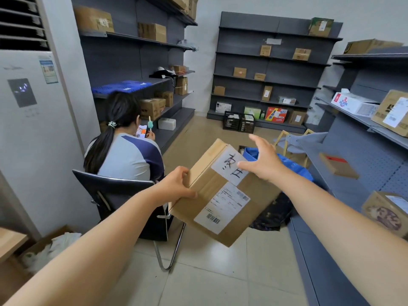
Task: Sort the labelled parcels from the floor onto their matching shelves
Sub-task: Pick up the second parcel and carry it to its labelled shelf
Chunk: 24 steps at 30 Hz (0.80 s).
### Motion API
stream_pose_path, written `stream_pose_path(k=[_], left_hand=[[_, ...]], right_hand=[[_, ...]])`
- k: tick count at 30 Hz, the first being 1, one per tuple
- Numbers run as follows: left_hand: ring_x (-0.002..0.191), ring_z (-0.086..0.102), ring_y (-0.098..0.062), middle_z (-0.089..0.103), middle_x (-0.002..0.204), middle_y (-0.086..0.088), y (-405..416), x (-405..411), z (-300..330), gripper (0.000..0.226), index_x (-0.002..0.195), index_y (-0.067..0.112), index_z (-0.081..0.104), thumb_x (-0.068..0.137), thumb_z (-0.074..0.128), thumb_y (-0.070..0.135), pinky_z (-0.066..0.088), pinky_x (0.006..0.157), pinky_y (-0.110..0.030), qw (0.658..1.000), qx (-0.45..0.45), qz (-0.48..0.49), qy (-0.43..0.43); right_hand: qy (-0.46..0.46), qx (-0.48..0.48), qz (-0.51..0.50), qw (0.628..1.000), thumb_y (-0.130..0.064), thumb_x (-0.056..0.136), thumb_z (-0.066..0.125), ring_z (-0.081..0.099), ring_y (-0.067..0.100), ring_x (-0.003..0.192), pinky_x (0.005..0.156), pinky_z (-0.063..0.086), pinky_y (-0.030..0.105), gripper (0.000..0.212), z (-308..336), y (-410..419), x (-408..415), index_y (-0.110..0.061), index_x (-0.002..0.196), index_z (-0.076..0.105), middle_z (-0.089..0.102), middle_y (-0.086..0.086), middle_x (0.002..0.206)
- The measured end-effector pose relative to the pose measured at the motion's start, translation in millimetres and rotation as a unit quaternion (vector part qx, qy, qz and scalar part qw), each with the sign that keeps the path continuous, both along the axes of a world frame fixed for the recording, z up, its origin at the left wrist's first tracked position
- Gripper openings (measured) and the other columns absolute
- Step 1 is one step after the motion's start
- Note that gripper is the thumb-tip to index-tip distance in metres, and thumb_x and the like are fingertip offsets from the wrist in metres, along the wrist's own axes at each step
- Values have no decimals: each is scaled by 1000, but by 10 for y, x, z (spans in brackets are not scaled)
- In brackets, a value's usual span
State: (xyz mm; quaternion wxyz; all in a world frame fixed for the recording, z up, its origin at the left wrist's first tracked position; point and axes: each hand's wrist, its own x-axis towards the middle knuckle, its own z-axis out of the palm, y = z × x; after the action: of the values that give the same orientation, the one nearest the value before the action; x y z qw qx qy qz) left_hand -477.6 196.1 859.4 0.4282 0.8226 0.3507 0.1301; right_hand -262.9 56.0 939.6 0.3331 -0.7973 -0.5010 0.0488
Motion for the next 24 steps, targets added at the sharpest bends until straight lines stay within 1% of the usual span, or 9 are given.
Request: stream_pose_path(k=[4,6,10,13,15,17,19,22,24], left_hand=[[108,52,-20,50,122,-2,101,-156,-108,69,128,21,38,72,79,26,48,85,-35,986,-134,40,-88],[110,55,-21,54,121,-3,164,-217,-165,65,127,19,41,74,78,27,48,82,-37,976,-174,52,-118],[112,58,-24,60,123,-5,267,-325,-244,78,128,18,45,63,82,40,53,82,-44,953,-240,73,-171],[114,59,-25,62,123,-6,298,-371,-267,80,127,17,49,58,81,42,53,82,-46,935,-273,83,-212],[113,60,-25,64,122,-7,322,-380,-278,68,124,17,53,65,78,38,52,84,-48,927,-285,88,-229],[112,60,-25,65,120,-7,332,-393,-272,46,119,17,56,78,72,29,51,86,-49,919,-291,103,-245],[110,60,-25,65,119,-7,355,-403,-272,39,119,16,54,84,67,26,51,84,-48,912,-294,122,-257],[105,61,-22,66,114,-5,373,-419,-229,26,111,19,56,86,64,23,51,80,-44,909,-288,131,-272],[102,61,-22,67,110,-4,400,-414,-200,18,105,21,59,88,62,22,51,79,-43,909,-281,132,-279]], right_hand=[[73,61,-90,991,-31,79,71,5,22,147,116,16,45,90,-235,-62,20,-23,150,16,12,-1,160],[117,73,-132,982,-33,79,70,3,23,147,117,16,48,94,-356,-87,5,-23,151,10,8,-1,161],[214,90,-154,960,-38,80,69,10,24,147,117,19,50,95,-629,-93,-62,-21,151,8,12,3,161],[246,90,-149,954,-47,73,68,19,24,144,112,31,53,96,-787,-81,-141,-24,149,16,18,3,158],[261,91,-141,951,-48,72,67,24,23,142,109,35,53,92,-843,-48,-184,-25,148,20,21,2,157],[265,100,-126,951,-43,76,66,28,21,141,111,33,50,84,-874,14,-212,-23,147,25,27,1,155],[273,113,-109,949,-39,78,66,35,21,138,111,34,48,78,-874,97,-250,-22,145,30,34,1,151],[293,116,-94,944,-40,72,66,52,21,123,103,44,48,77,-881,248,-277,-21,141,39,52,3,138],[297,114,-84,944,-48,63,64,60,20,113,97,49,47,79,-886,353,-276,-23,136,45,60,1,128]])
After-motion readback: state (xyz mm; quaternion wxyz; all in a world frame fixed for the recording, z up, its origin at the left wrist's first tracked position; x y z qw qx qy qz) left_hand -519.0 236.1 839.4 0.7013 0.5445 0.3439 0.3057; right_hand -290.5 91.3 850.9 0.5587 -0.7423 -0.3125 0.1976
